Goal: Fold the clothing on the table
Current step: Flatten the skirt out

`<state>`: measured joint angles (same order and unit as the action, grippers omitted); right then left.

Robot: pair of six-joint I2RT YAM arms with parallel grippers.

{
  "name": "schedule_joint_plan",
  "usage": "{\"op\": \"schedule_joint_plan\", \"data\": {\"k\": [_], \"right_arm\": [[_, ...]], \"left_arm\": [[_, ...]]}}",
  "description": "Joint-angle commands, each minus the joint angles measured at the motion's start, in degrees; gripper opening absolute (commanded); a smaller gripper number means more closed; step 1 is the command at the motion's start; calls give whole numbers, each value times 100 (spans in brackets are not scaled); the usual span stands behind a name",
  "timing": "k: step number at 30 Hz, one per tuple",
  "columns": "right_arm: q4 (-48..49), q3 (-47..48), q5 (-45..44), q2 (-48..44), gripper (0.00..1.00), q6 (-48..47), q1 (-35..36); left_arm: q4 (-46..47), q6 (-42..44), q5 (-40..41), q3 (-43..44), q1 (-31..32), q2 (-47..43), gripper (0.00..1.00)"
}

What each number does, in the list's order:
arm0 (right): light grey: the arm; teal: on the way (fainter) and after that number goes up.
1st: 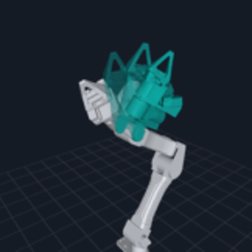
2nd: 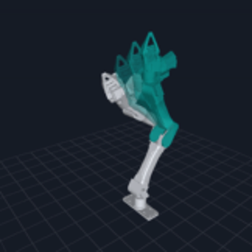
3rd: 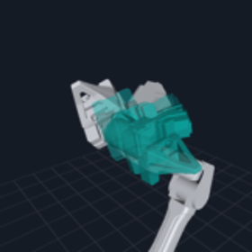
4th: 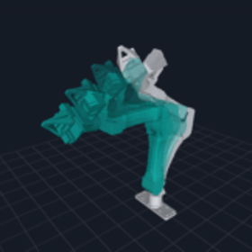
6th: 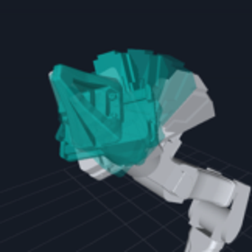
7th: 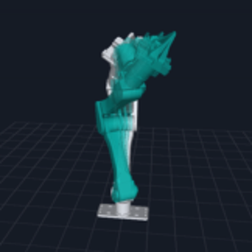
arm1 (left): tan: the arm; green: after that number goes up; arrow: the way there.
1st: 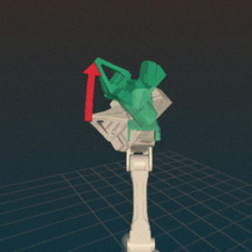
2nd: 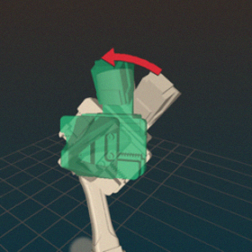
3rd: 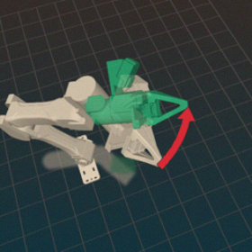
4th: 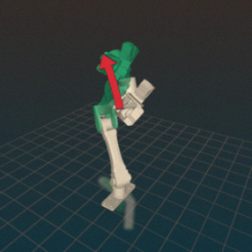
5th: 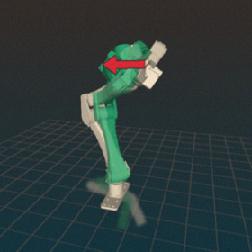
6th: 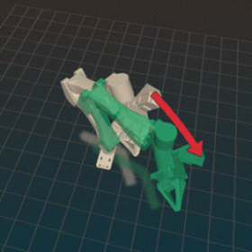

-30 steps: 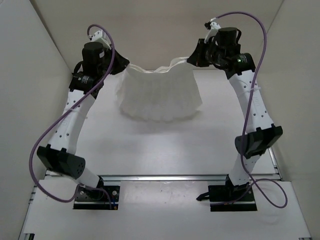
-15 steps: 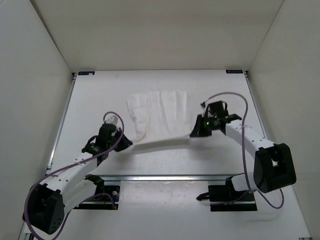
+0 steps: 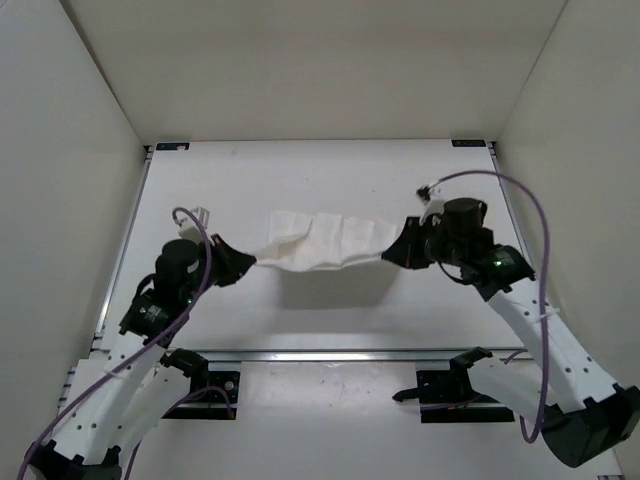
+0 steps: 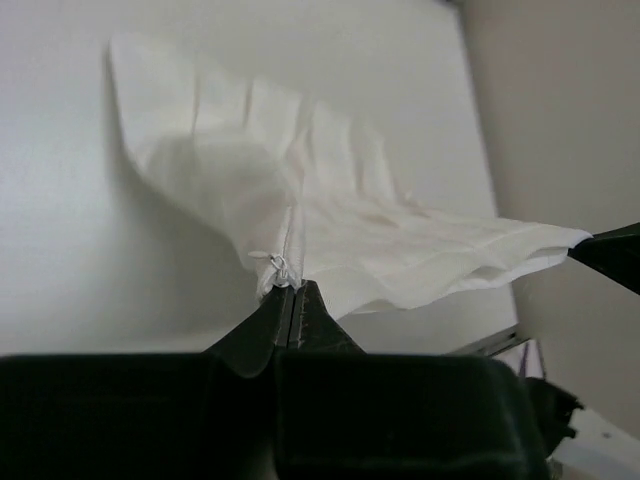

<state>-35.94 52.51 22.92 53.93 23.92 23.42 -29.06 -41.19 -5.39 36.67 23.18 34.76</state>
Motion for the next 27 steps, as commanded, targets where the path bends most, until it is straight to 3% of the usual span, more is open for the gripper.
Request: {"op": "schedule_joint_plan", "data": {"k": [1,4,7,10,16,18,21,24,27], "right_arm": [[-307,1468,-234,-216,0,-440,-83],[-413,2261,-279,-243,0,-529,-127],[-370,2788,-17,-173,0,-547,-433],[-273,2958,441,300,0,-687,-803],[210,3439,398,2038,0,-889,-593],[114,4089,127,2716,0,-1055,-470],[-447,5966,-550,3332,0,-1380,-14],[-711,7094,-526,3658,0,-1338,-170],[-573,6915,-174,3538,0,-1224,-530]], "left_arm": [[-215,427,108,1332,-50,223,0],[-118,331,47,2360,-147,338,0],[-56,209,-94,2722,-323,452,0],[22,94,-77,2601,-419,698,0],[936,-162,-155,1993,-638,1698,0],[1016,31,-138,2449,-709,2163,0],[587,373,203,3810,-797,2797,0],[226,559,231,5155,-920,3176,0],[251,569,266,5202,-947,3204,0]]}}
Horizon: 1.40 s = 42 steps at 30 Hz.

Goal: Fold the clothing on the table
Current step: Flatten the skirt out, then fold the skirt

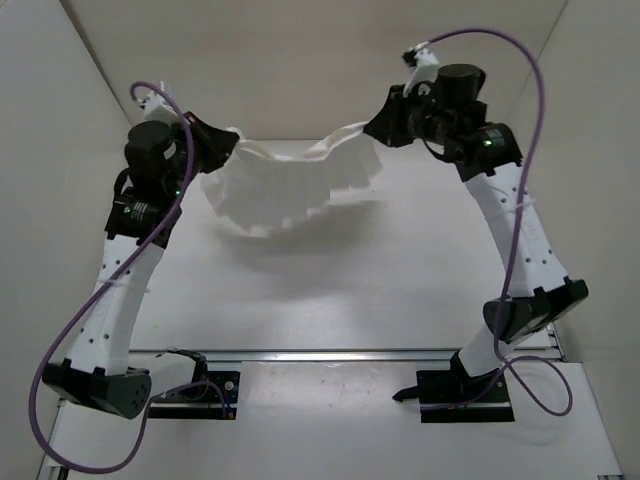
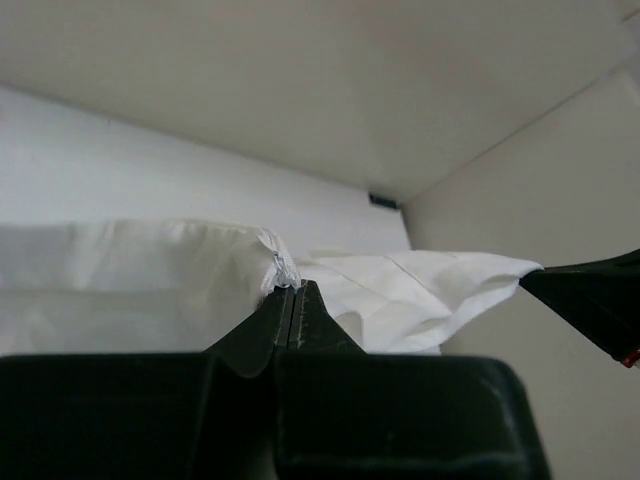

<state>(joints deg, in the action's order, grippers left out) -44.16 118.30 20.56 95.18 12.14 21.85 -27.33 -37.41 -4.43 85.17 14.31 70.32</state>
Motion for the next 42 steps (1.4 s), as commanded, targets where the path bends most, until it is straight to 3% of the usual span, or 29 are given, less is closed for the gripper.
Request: {"op": "schedule_joint_plan", "data": {"k": [1,4,9,10,11,12,13,15,16,19,22,28,33,42], "right_arm": [[355,116,245,-710,0,33,-452],[1066,-1471,729,-965,0,226,-856],[1839,-3817,520,-1421,0,507,-831],[1911,-4424,502,-1588,0,674,-814],[2094,-4734,485,-1703,0,762,-770],[2252,-5364,484,-1974,0,964,-683],[2376,-6014,458,-2272,5,1113,-629],[2377,-6835,230,-2705,33,1334,-463],[2386,-7229,116,-2958,40,1404,-418],[2456,-7969,167,-3478,48,1537,-531],[2509,-8244,203,-3576,52,1528,-786],[3280,-8367,27,-2822,52,1590,-954],[3826,-7929,-218,-1557,51,1739,-770],[3846,-6945,-491,-202,51,1862,-506]], "left_arm": [[140,103,127,143,-68,-509,0],[684,-178,-22,-1121,-86,-773,0],[1186,-557,-155,-2887,19,-933,3],[1239,-574,-207,-3135,37,-1002,8],[1309,-653,-330,-3668,63,-1116,20],[1370,-680,-400,-4239,72,-1196,40],[1441,-784,-506,-4584,142,-1414,46],[1502,-908,-629,-5638,335,-1967,63],[1442,-952,-656,-6025,362,-2118,66],[1057,-909,-656,-6389,371,-2681,67],[1071,-839,-402,-6530,327,-2858,68],[1774,-628,433,-6207,405,-1734,69],[2302,-697,890,-5819,573,-460,69],[3216,-961,1339,-5467,626,735,69]]}}
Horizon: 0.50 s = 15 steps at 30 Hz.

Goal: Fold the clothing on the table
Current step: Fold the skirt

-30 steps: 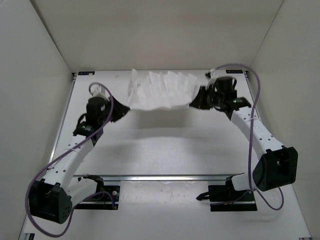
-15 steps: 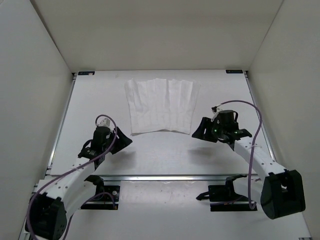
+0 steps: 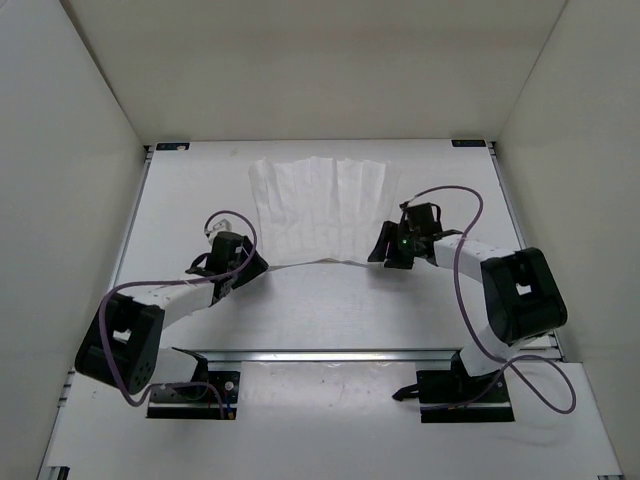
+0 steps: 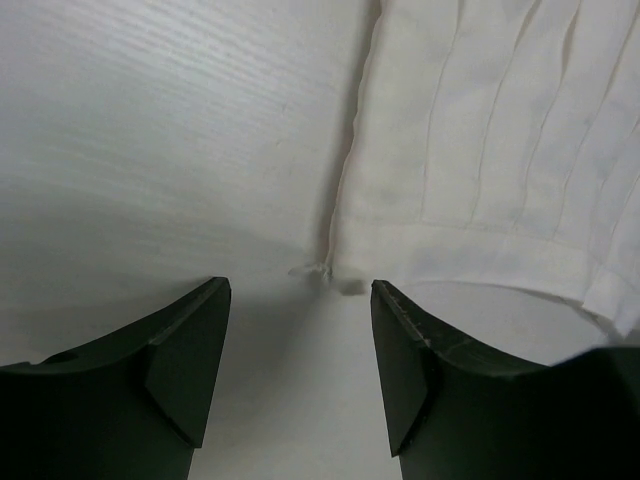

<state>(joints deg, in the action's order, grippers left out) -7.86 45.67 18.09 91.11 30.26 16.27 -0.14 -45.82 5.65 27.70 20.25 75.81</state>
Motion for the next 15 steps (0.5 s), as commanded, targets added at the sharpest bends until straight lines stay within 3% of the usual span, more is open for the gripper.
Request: {"op": "schedule_joint_plan", "data": {"k": [1,4,8,10,11,12,13,15], "right_arm": [[197,328,-340,310,51,67,51],[258,355,-236,451,48,190,-45],[259,434,-288,557,41,156,-63],[197,443,-210,592,21,147,-107],[179,486,-157,592,16,155,-89],[145,504,-156,557,5,112,-115],[109,496,-139,470,0,68,-124],[-13,513,-104,285,0,103,-203]], "left_arm": [[585,-155,314,358,23,336,69],[734,-207,349,516,67,715,67],[1025,-374,113,648,84,1119,52],[1086,-436,-28,675,84,1260,23],[1104,-419,-81,710,84,1269,16],[1121,-419,-143,684,58,1243,1],[1156,-453,-134,658,67,1200,0],[1087,-419,-187,605,23,902,0]]}}
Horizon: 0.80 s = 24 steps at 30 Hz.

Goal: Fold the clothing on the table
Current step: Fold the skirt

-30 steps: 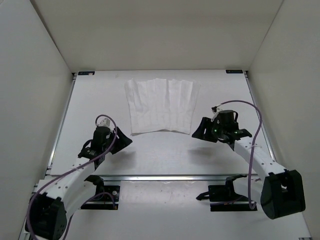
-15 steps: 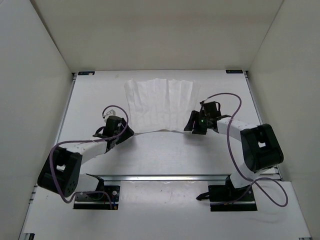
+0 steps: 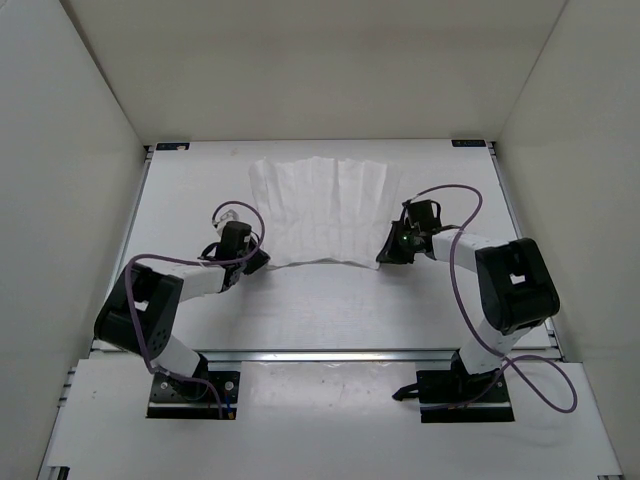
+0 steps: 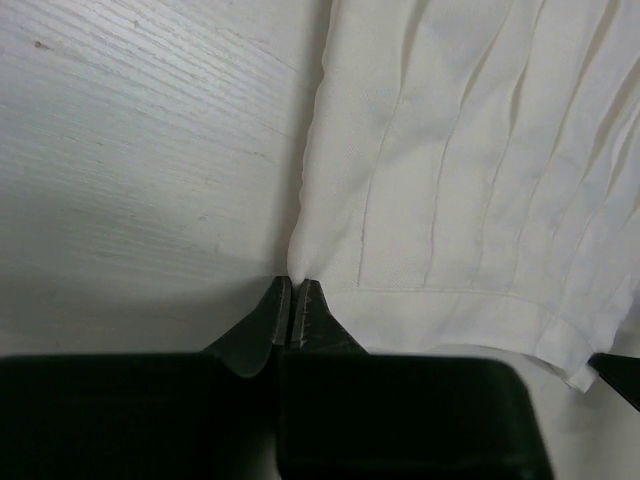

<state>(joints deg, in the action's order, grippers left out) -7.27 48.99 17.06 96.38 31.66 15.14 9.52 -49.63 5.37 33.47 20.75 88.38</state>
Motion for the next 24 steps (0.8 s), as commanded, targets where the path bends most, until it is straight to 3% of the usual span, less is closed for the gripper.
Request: {"op": "schedule_joint_plan", "data": {"k": [1,7,16,20,24], "right_arm": [[-256,242,69,-408,0,-133,-90],[-1108,410,-238,-1893,0,-372,94],[-2673,-654,-431,-3546,0,-319,1025],[-3638,-970,-370,-4679,1,7,1456],[-4623,-936,42,-5566,0,113,1361]], "left_arm": [[-62,14,-220,62,-71,-461,0],[-1239,331,96,11,51,-2471,0],[-2647,67,-606,-1342,376,-4818,0],[-3735,-29,-870,-1449,596,-5908,0],[-4562,-257,-1300,-1405,570,-6647,0]]}}
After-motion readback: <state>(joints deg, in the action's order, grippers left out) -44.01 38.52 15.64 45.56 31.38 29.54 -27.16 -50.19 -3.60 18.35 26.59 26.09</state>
